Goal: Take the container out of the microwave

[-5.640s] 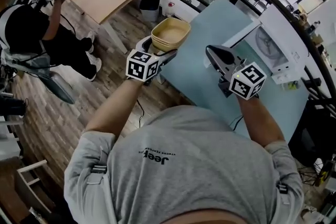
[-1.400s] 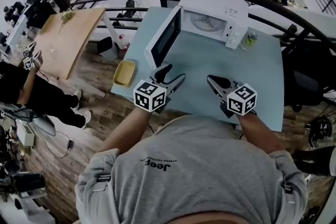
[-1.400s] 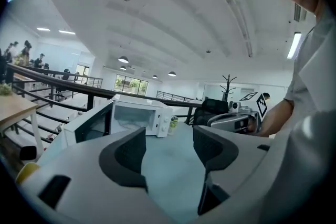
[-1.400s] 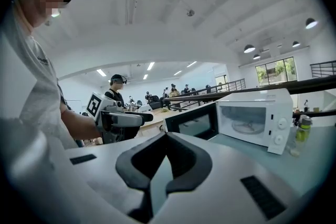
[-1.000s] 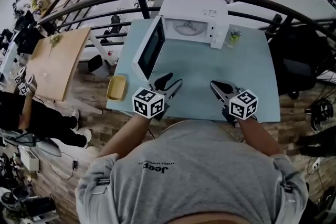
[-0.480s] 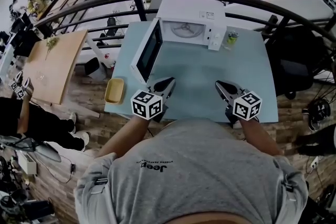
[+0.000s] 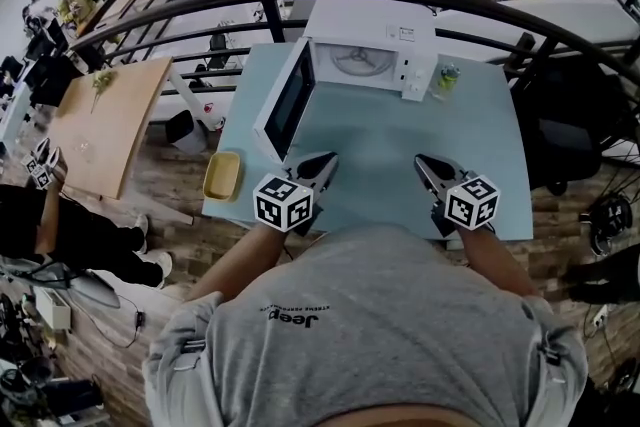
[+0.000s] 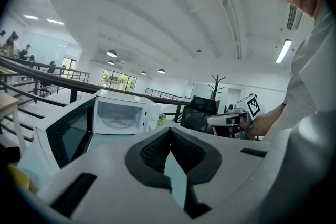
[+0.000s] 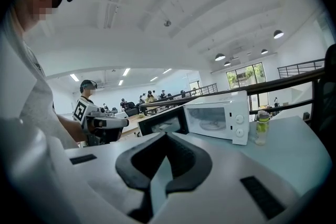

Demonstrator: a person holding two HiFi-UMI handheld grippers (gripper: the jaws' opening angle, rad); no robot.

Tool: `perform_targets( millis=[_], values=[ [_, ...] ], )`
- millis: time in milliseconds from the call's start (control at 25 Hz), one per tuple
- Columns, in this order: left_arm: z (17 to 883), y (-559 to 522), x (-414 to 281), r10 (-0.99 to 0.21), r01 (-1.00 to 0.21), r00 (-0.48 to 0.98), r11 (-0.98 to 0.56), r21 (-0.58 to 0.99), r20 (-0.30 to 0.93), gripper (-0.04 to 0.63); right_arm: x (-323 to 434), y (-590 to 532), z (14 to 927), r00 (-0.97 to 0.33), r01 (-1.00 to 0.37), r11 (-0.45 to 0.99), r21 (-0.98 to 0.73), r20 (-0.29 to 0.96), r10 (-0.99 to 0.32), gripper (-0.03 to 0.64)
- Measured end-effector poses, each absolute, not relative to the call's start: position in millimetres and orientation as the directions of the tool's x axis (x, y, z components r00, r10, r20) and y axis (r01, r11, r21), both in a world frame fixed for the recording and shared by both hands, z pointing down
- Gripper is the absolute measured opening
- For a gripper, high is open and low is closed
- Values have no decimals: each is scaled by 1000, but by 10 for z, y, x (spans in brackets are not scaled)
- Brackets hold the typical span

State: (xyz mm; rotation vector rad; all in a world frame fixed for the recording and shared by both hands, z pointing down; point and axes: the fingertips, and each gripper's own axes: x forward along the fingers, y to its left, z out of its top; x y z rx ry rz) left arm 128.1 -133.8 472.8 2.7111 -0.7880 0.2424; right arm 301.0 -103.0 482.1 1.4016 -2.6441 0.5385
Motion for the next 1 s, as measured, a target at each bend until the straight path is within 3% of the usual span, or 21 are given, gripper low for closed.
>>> perform_targets(
  millis=[1000],
  values=[
    [4749, -1325, 1272, -496, -551, 830, -797, 246, 255, 18, 3055, -1001, 4868, -569, -820, 513, -253, 278, -774, 17]
  ],
)
